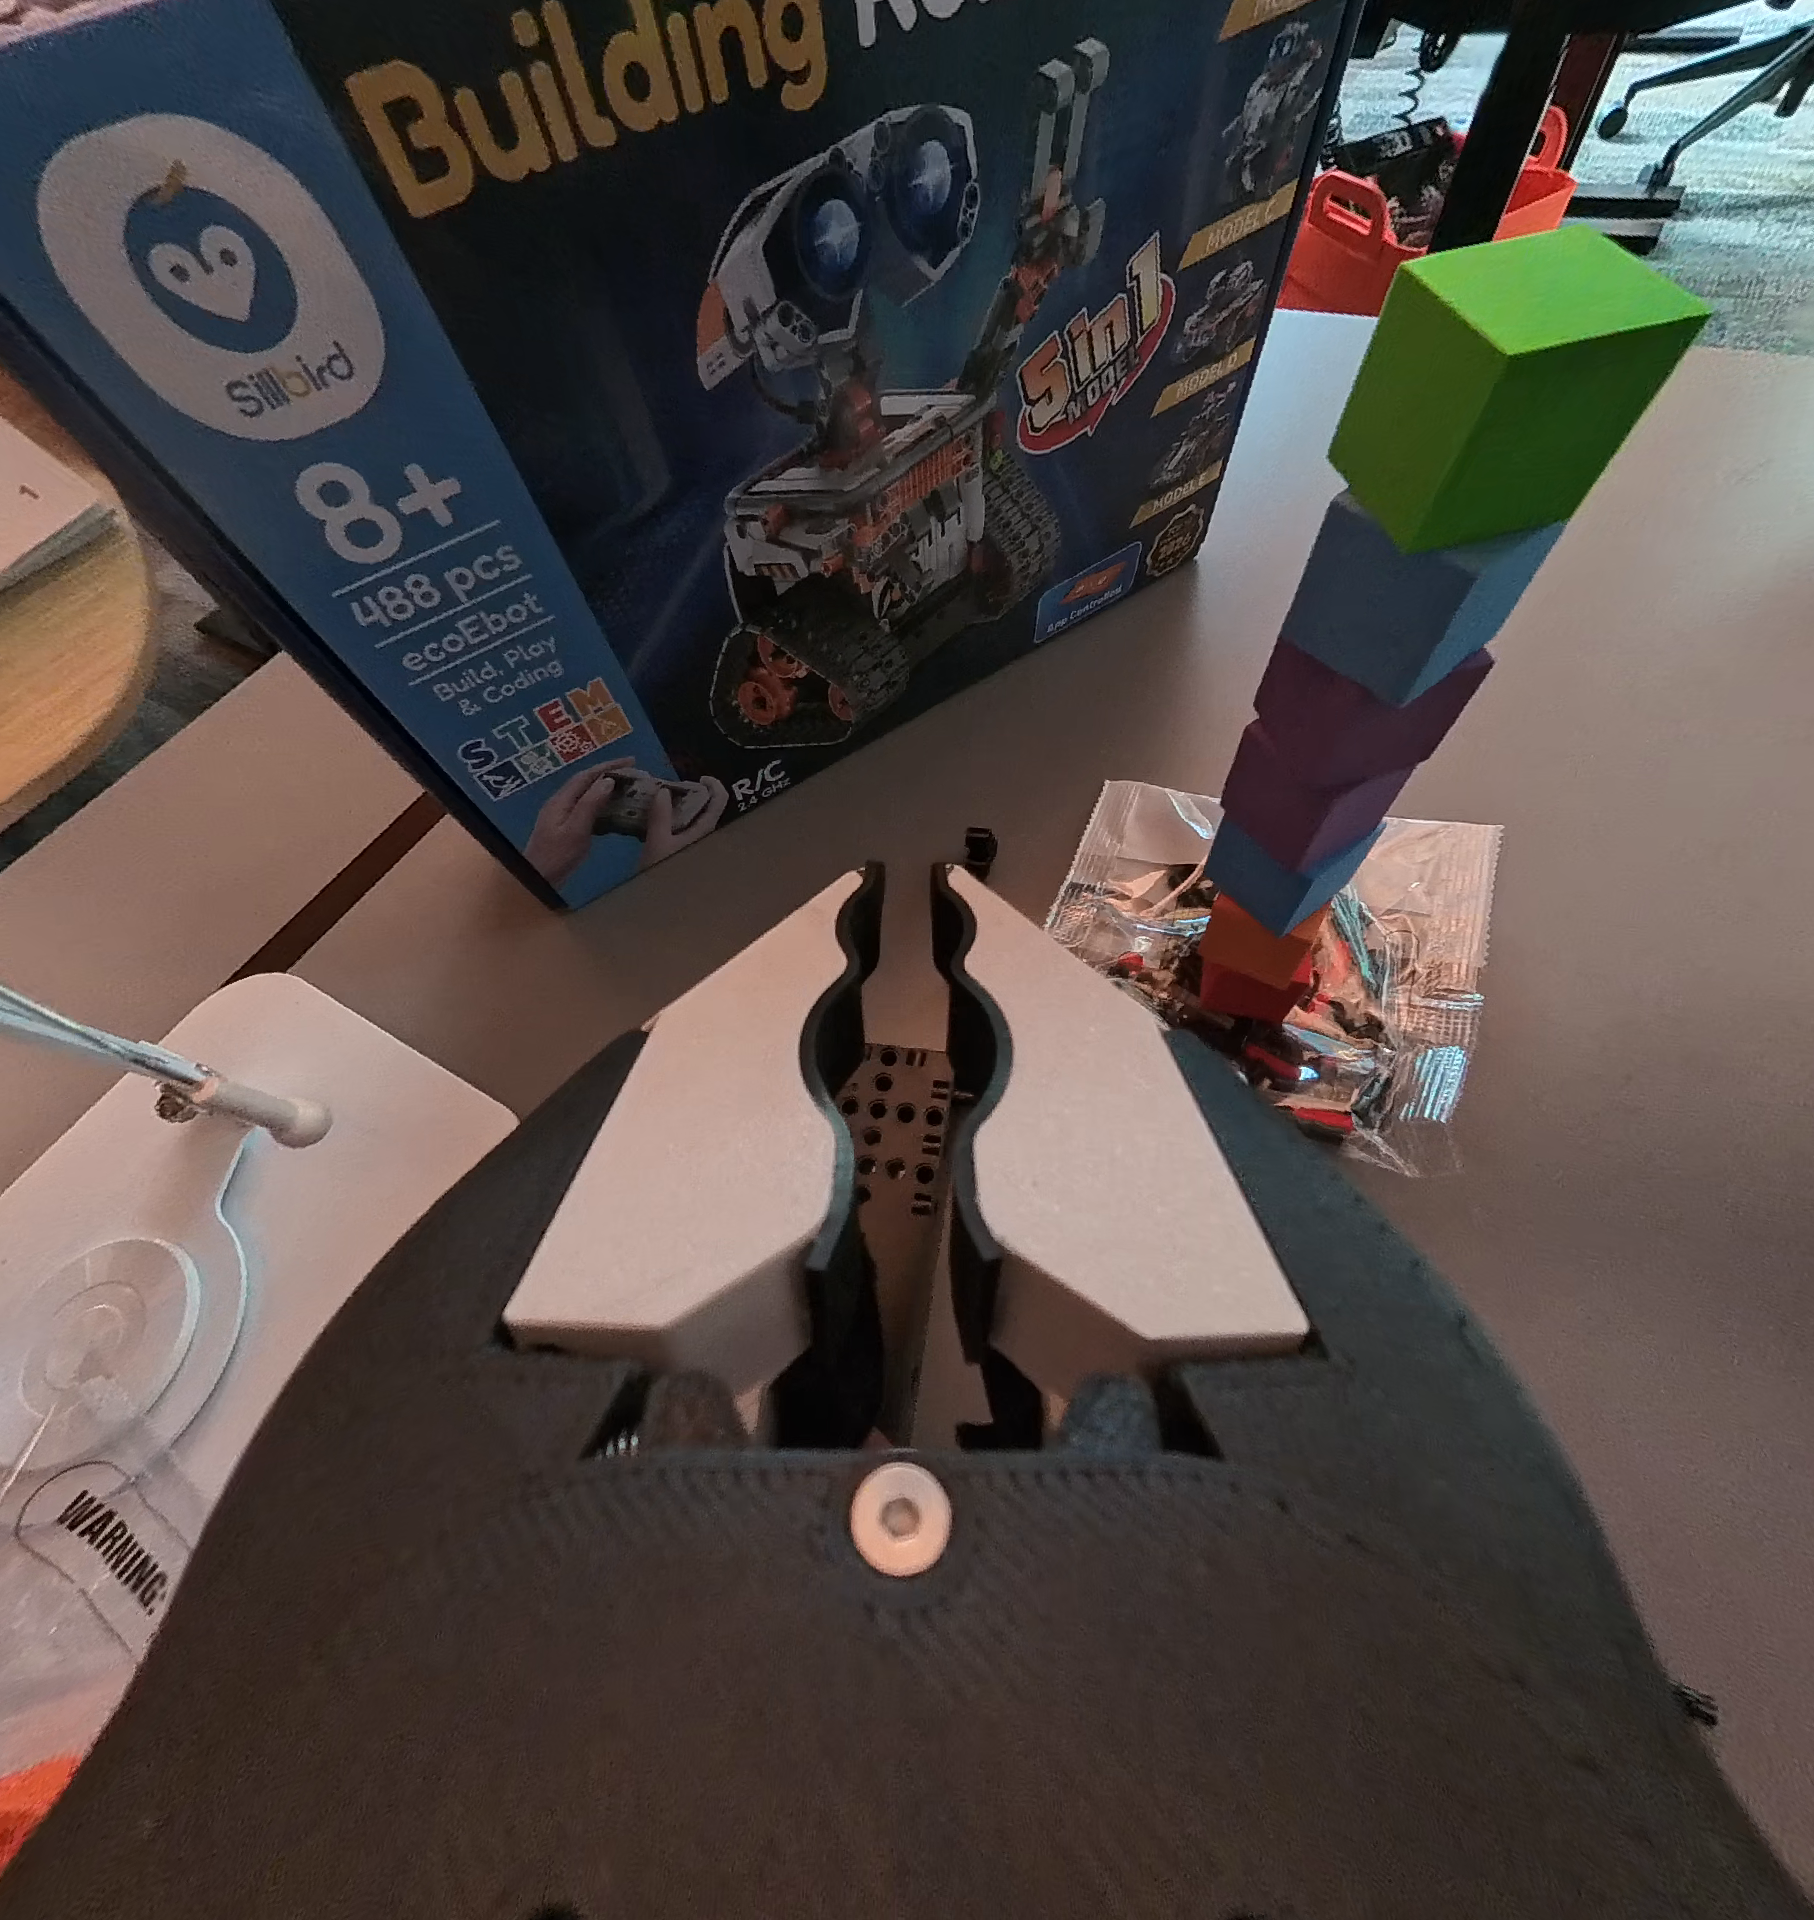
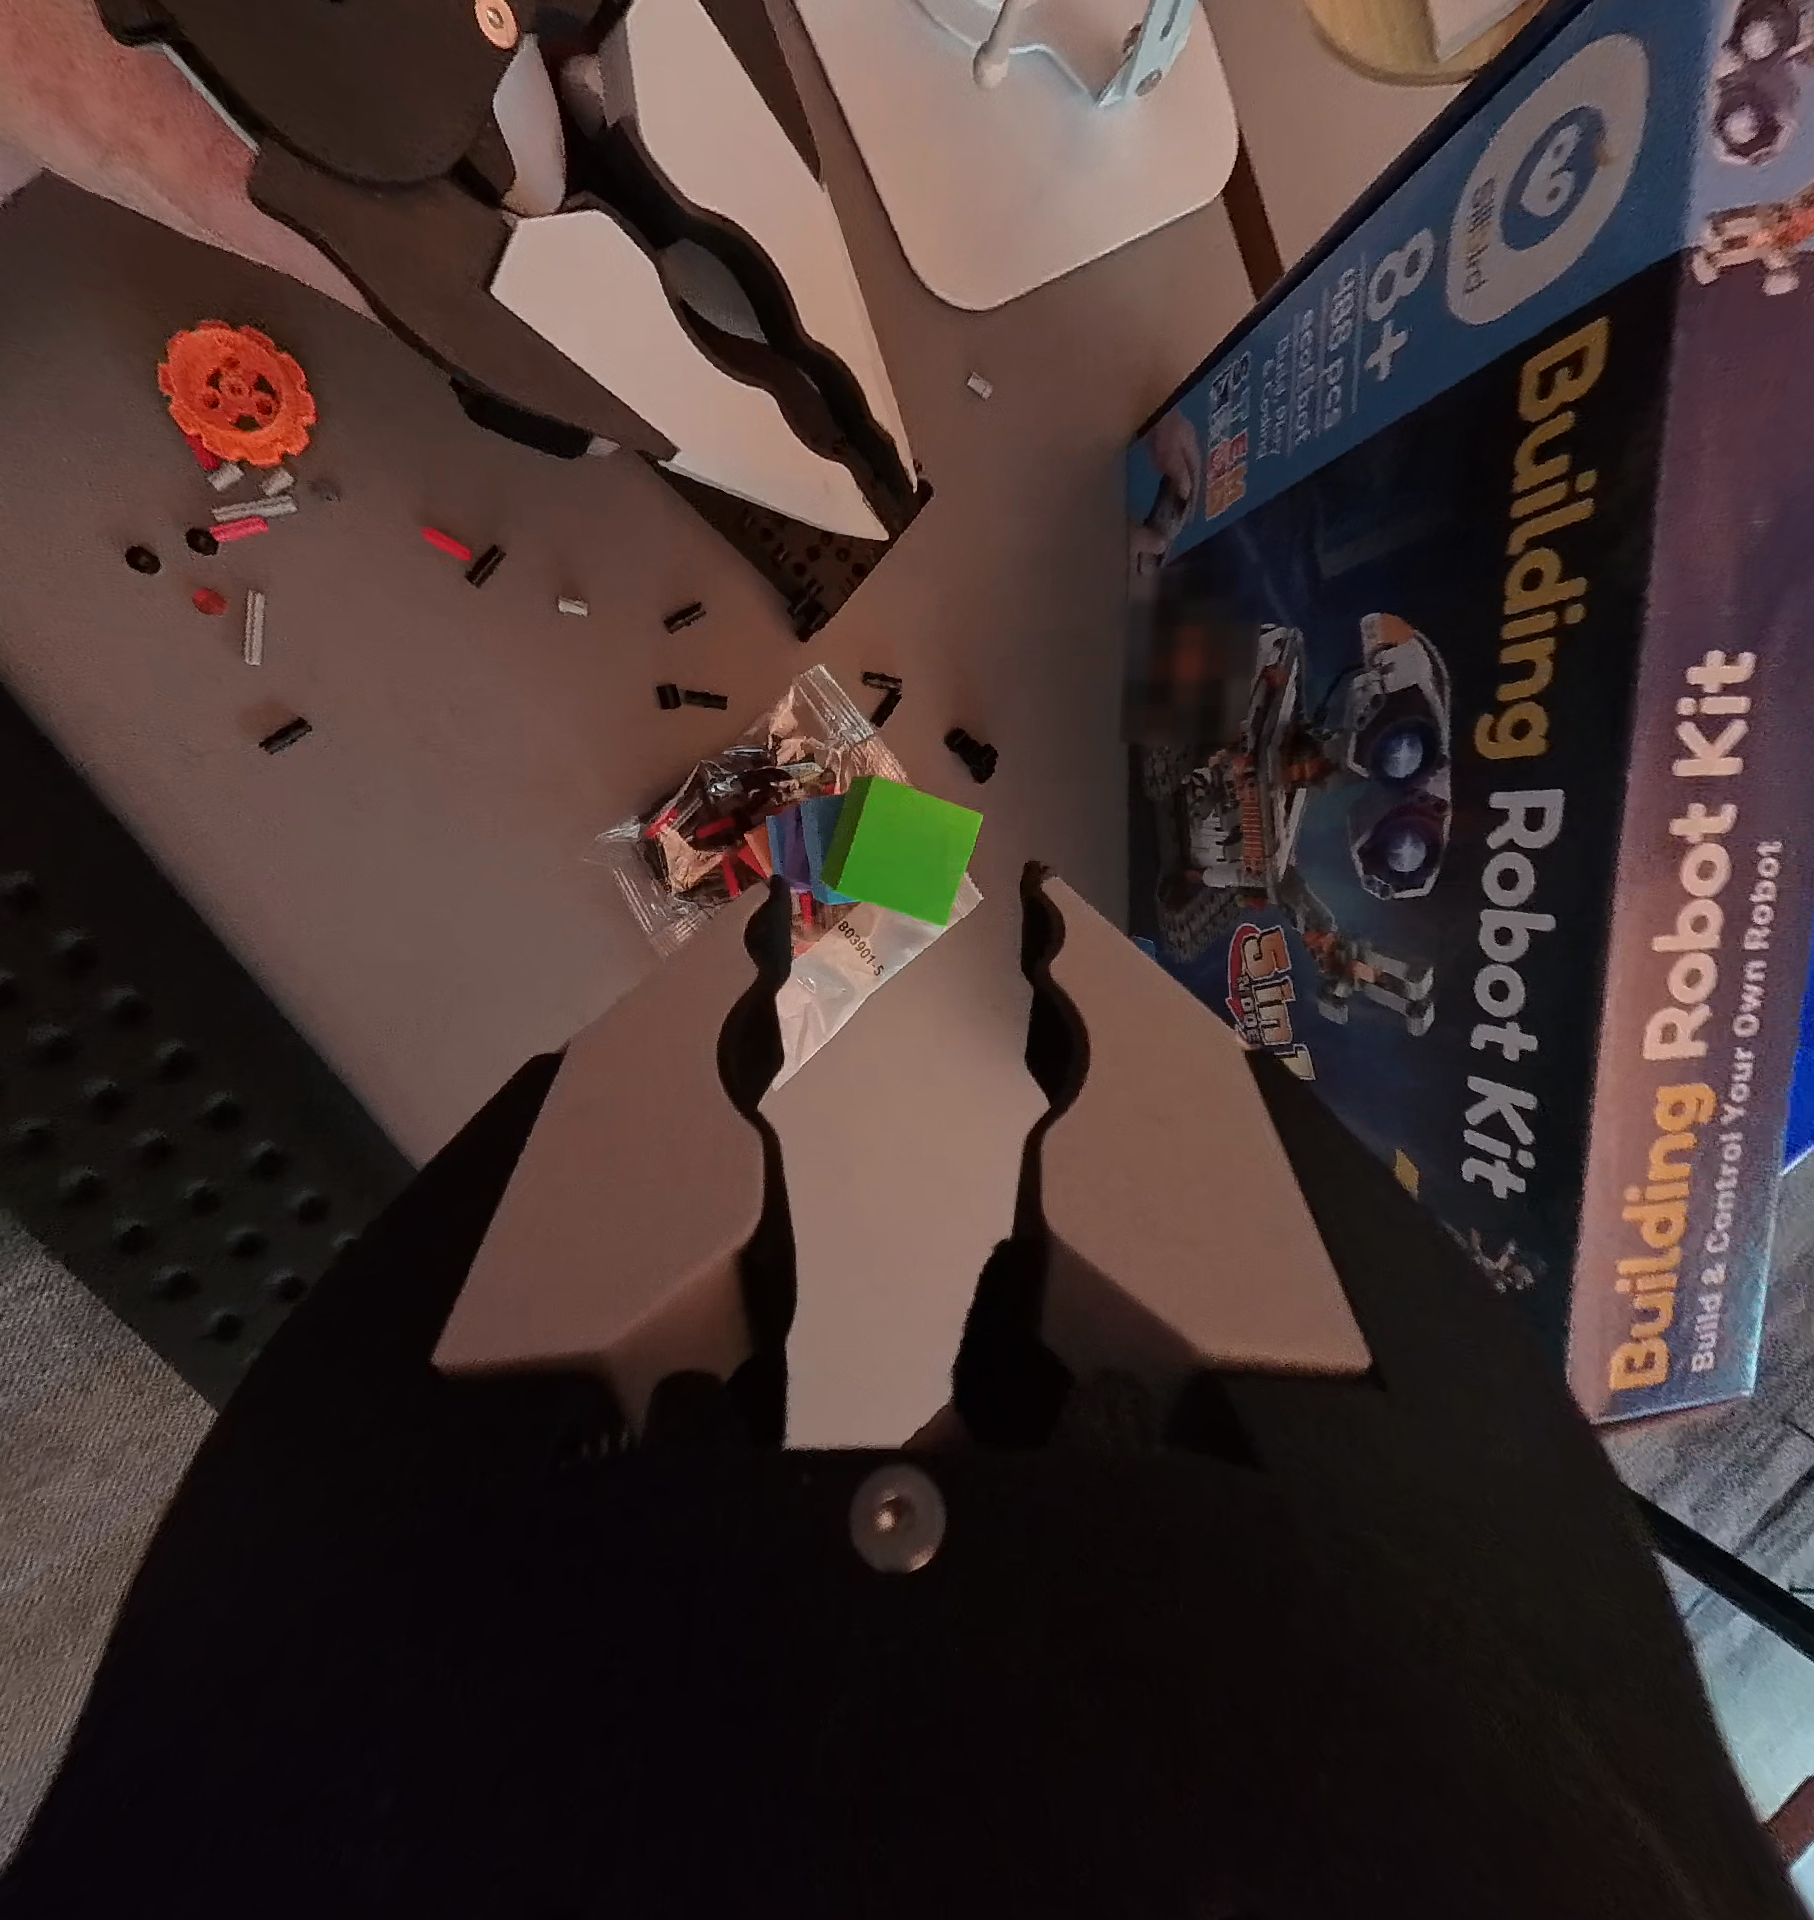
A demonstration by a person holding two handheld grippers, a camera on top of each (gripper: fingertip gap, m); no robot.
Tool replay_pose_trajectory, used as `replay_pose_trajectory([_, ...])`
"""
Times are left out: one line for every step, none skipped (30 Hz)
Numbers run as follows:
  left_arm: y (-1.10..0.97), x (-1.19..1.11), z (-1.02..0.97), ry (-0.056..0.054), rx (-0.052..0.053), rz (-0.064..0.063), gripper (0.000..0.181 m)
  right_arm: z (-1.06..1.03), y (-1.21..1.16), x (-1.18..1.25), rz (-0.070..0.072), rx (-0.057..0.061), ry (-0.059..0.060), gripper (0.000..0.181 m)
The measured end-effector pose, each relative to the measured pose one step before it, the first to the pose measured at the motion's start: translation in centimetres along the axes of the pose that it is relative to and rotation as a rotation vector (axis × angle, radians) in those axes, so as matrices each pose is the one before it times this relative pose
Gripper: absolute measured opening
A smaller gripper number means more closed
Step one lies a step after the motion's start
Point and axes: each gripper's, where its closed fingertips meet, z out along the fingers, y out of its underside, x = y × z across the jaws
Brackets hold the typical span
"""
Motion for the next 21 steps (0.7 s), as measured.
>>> replay_pose_trajectory([0.000,-0.187,-0.095,-0.0045,0.0011,-0.0019,0.008,-0.456,-0.081,-0.028,0.0033,0.0192,0.0102,0.044])
replay_pose_trajectory([-0.013,-0.205,-0.121,-0.0036,0.0033,-0.0059,0.008,-0.522,-0.061,0.049,0.0063,0.0205,0.0142,0.044])
replay_pose_trajectory([0.032,-0.197,-0.141,-0.0031,0.0030,-0.0065,0.008,-0.562,-0.039,0.094,0.0085,0.0208,0.0163,0.044])
replay_pose_trajectory([0.064,-0.187,-0.125,-0.0044,0.0007,-0.0043,0.008,-0.571,0.020,0.041,0.0090,0.0210,0.0139,0.044])
replay_pose_trajectory([0.072,-0.159,-0.100,-0.0040,-0.0006,-0.0032,0.008,-0.538,0.080,-0.015,0.0086,0.0200,0.0114,0.044])
replay_pose_trajectory([0.038,-0.113,-0.090,-0.0021,-0.0003,-0.0030,0.008,-0.490,0.181,-0.027,0.0090,0.0171,0.0128,0.044])
replay_pose_trajectory([0.051,-0.092,-0.069,-0.0016,-0.0006,-0.0026,0.008,-0.444,0.294,0.014,0.0103,0.0144,0.0154,0.043])
replay_pose_trajectory([0.062,-0.063,-0.044,-0.0019,-0.0022,-0.0016,0.008,-0.423,0.375,-0.005,0.0118,0.0135,0.0143,0.043])
replay_pose_trajectory([0.056,-0.045,-0.020,-0.0023,-0.0021,0.0002,0.008,-0.401,0.420,-0.021,0.0125,0.0146,0.0119,0.043])
replay_pose_trajectory([0.058,-0.003,-0.001,-0.0010,-0.0024,0.0002,0.008,-0.382,0.472,-0.050,0.0145,0.0145,0.0090,0.043])
replay_pose_trajectory([0.063,0.039,0.023,0.0005,-0.0032,0.0006,0.008,-0.349,0.542,-0.036,0.0177,0.0123,0.0089,0.042])
replay_pose_trajectory([0.080,0.099,0.060,0.0020,-0.0051,0.0016,0.008,-0.286,0.642,0.005,0.0191,0.0091,0.0105,0.041])
replay_pose_trajectory([0.153,0.151,0.098,0.0048,-0.0088,0.0027,0.008,-0.218,0.717,0.008,0.0182,0.0055,0.0094,0.041])
replay_pose_trajectory([0.235,0.237,0.155,0.0087,-0.0137,0.0025,0.008,-0.148,0.772,-0.033,0.0169,0.0038,0.0064,0.041])
replay_pose_trajectory([0.269,0.231,0.203,0.0061,-0.0147,0.0043,0.008,-0.093,0.770,-0.086,0.0164,0.0044,0.0027,0.041])
replay_pose_trajectory([0.237,0.267,0.227,0.0063,-0.0140,0.0071,0.008,-0.046,0.760,-0.095,0.0183,0.0041,0.0001,0.040])
replay_pose_trajectory([0.192,0.372,0.262,0.0105,-0.0127,0.0075,0.008,-0.002,0.757,-0.094,0.0186,0.0030,-0.0003,0.040])
replay_pose_trajectory([0.151,0.434,0.312,0.0114,-0.0116,0.0070,0.008,0.034,0.739,-0.094,0.0174,0.0023,-0.0003,0.039])
replay_pose_trajectory([0.152,0.464,0.378,0.0117,-0.0118,0.0061,0.007,0.059,0.712,-0.125,0.0161,0.0030,-0.0029,0.039])
replay_pose_trajectory([0.177,0.540,0.443,0.0139,-0.0138,0.0052,0.007,0.089,0.674,-0.177,0.0150,0.0039,-0.0060,0.039])
replay_pose_trajectory([0.230,0.525,0.499,0.0126,-0.0164,0.0047,0.008,0.119,0.636,-0.171,0.0144,0.0039,-0.0061,0.039])
